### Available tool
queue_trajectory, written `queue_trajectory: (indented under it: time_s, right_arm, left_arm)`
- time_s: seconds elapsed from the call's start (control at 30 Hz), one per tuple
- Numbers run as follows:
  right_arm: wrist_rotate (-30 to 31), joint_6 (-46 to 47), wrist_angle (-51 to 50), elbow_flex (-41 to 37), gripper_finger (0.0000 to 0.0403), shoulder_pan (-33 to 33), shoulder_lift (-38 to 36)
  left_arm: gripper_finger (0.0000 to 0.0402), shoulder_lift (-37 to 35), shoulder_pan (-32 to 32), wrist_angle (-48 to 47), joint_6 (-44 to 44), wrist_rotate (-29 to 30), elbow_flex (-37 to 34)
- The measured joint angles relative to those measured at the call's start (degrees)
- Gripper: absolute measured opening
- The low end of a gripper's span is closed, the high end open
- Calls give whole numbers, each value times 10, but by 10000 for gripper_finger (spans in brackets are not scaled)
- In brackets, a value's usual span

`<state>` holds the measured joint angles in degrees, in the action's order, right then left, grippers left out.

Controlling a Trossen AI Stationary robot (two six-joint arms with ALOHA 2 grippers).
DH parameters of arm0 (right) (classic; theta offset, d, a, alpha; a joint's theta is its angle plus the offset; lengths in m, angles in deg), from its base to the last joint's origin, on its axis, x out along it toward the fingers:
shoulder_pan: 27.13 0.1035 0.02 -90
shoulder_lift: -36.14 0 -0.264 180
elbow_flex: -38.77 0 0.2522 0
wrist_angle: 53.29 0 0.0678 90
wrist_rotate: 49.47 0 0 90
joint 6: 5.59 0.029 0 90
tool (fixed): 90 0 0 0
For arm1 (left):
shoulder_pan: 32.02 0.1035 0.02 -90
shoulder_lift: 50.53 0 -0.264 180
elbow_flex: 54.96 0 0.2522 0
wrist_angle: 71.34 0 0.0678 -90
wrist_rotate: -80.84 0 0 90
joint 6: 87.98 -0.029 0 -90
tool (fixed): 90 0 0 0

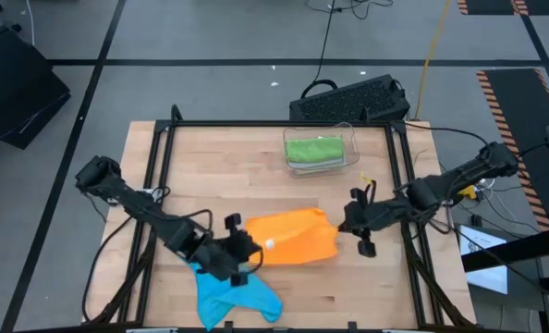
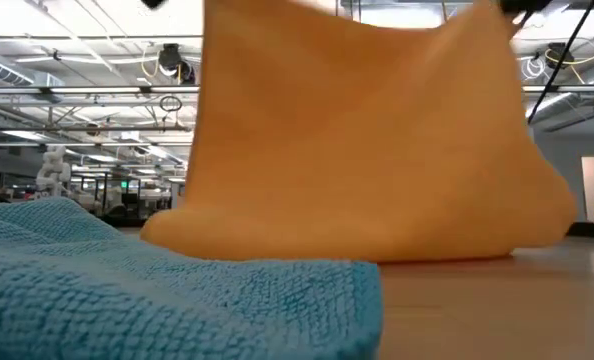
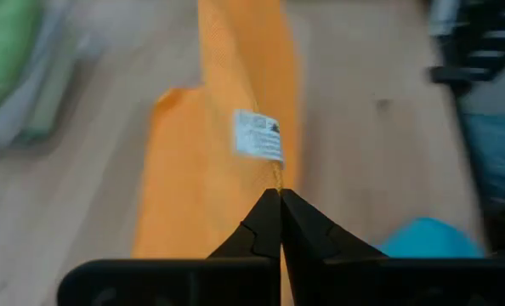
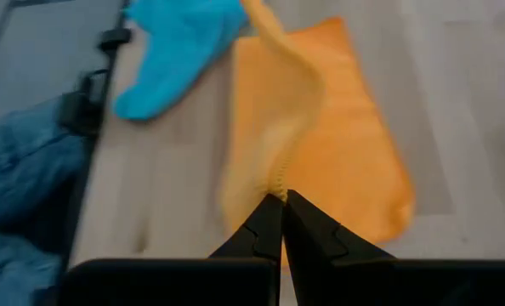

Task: Fold microfiber towels
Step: Fold the orange microfiber towel

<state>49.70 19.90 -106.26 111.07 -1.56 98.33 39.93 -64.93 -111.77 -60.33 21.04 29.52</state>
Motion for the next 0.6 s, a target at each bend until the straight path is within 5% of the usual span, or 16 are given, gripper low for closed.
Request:
queue_trajectory:
  time_s: [0.33, 0.6]
  right_arm:
    - [0, 102, -8, 30, 4, 123, 4]
    - [45, 116, -20, 30, 4, 139, 34]
  left_arm:
    - [5, -3, -87, 95, -22, -5, 0]
    - [4, 4, -96, 88, 16, 35, -2]
